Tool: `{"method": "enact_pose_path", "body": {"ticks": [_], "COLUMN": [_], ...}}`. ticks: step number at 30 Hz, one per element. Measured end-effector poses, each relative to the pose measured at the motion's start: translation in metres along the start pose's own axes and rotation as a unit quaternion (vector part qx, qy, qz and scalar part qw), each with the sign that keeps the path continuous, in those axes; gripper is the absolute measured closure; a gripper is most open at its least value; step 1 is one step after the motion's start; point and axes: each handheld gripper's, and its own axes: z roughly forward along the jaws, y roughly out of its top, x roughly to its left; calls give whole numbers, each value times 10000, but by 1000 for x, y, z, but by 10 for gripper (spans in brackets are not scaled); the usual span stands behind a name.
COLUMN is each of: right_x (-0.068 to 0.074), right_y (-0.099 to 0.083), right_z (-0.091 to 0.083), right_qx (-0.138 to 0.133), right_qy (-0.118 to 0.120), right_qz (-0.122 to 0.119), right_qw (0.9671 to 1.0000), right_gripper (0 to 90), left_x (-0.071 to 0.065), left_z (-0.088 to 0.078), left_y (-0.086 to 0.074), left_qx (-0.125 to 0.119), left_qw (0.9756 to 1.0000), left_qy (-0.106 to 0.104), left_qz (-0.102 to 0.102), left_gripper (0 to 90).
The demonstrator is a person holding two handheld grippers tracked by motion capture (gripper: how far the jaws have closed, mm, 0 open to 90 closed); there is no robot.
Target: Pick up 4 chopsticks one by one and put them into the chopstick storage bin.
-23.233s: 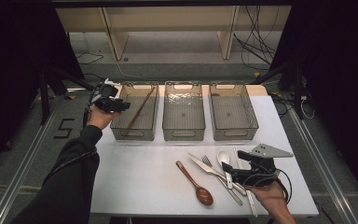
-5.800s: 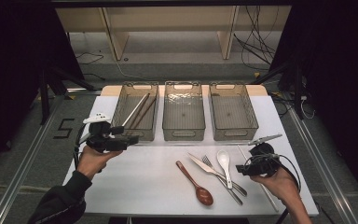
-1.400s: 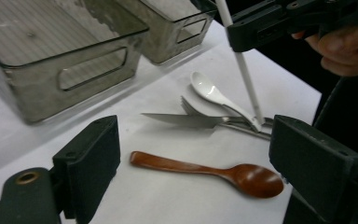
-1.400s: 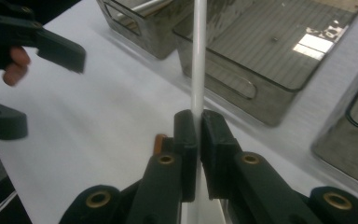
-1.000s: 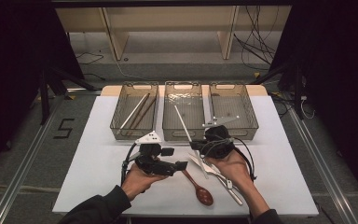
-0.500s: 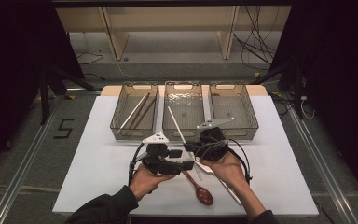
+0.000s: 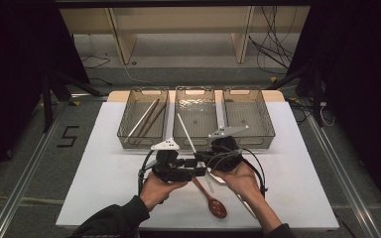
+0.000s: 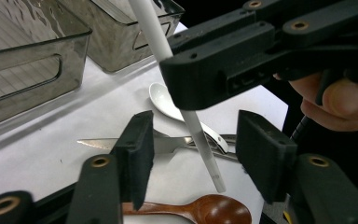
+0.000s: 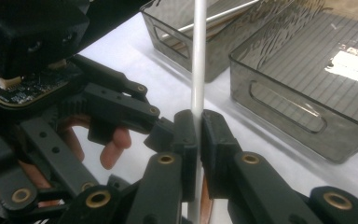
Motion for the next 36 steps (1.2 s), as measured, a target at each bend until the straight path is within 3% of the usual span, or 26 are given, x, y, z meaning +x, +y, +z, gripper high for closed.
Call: {"method": "enact_pose_path", "body": {"ticks": [24,28,31,33,36], "right_x": [1,1,2,2,-1], "right_y": [-1,-1,0,0,1], "right_z": [-2,-4,-4,-5,-9], "right_qx": [-125,-183,-222,-249,-245], "right_qy": [57,80,86,132,113], "right_qz": [14,2,9,11,0], "right_qw": [9999,9998,9997,9996,9996], "right_gripper": [856,853,848,838,741], "left_x": [4,7,6,6,12], "left_z": [-2,-4,-6,-7,-12], "left_y": [4,5,8,10,13], "left_qx": [-20,-4,45,77,115], "left_qw": [9998,9996,9998,9997,9997], "left_qy": [-182,-175,-97,-88,26], "left_qz": [-113,-220,-185,-195,-233], "left_gripper": [778,833,838,840,840]}}
